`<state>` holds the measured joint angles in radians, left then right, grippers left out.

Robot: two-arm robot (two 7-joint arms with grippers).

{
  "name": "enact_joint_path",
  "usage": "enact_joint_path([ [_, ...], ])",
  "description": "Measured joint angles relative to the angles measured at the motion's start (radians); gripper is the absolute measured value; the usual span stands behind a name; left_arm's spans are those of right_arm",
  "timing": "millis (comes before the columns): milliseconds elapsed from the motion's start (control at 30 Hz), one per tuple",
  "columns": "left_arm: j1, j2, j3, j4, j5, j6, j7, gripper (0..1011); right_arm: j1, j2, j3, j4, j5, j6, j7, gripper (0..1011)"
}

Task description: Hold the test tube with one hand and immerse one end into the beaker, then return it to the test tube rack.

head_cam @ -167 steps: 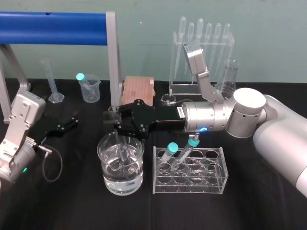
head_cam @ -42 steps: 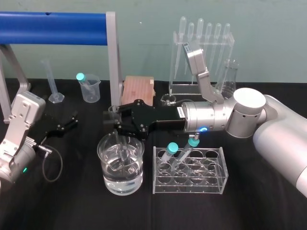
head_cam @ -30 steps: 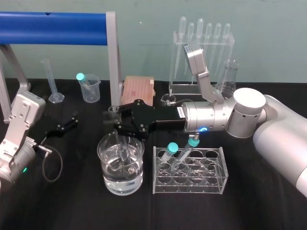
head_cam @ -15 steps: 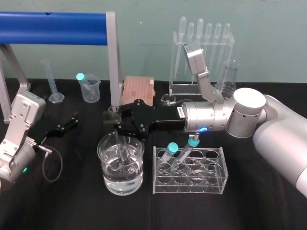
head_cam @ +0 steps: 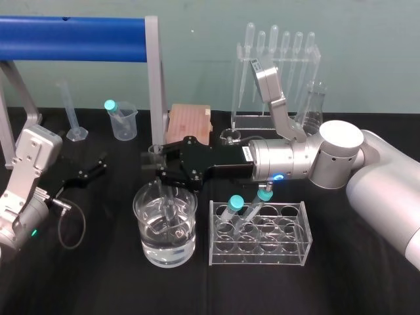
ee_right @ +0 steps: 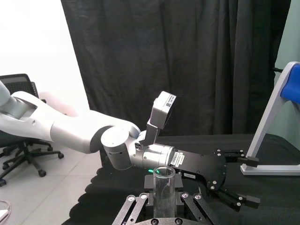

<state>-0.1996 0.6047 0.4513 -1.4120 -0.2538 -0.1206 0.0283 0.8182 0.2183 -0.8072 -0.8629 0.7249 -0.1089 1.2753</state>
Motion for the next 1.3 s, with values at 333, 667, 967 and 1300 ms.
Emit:
enact_joint_path([
  [333, 0.0, 0.0, 0.0, 0.0, 0.0, 0.0, 0.0, 1000, 0.002, 0.0, 0.0, -0.008, -0.003, 0.0, 0.003, 242],
  [667, 0.0, 0.0, 0.0, 0.0, 0.0, 0.0, 0.0, 1000, -0.011, 0.047, 0.048, -0.128, 0.027, -0.032, -0.024, 242],
  [967, 0.0, 0.0, 0.0, 0.0, 0.0, 0.0, 0.0, 1000, -0.057, 0.136, 0.161, -0.262, 0.079, -0.118, -0.117, 242],
  [1300, 0.0, 0.0, 0.0, 0.0, 0.0, 0.0, 0.0, 1000, -0.172, 0.261, 0.283, -0.416, 0.065, -0.155, -0.307, 242],
])
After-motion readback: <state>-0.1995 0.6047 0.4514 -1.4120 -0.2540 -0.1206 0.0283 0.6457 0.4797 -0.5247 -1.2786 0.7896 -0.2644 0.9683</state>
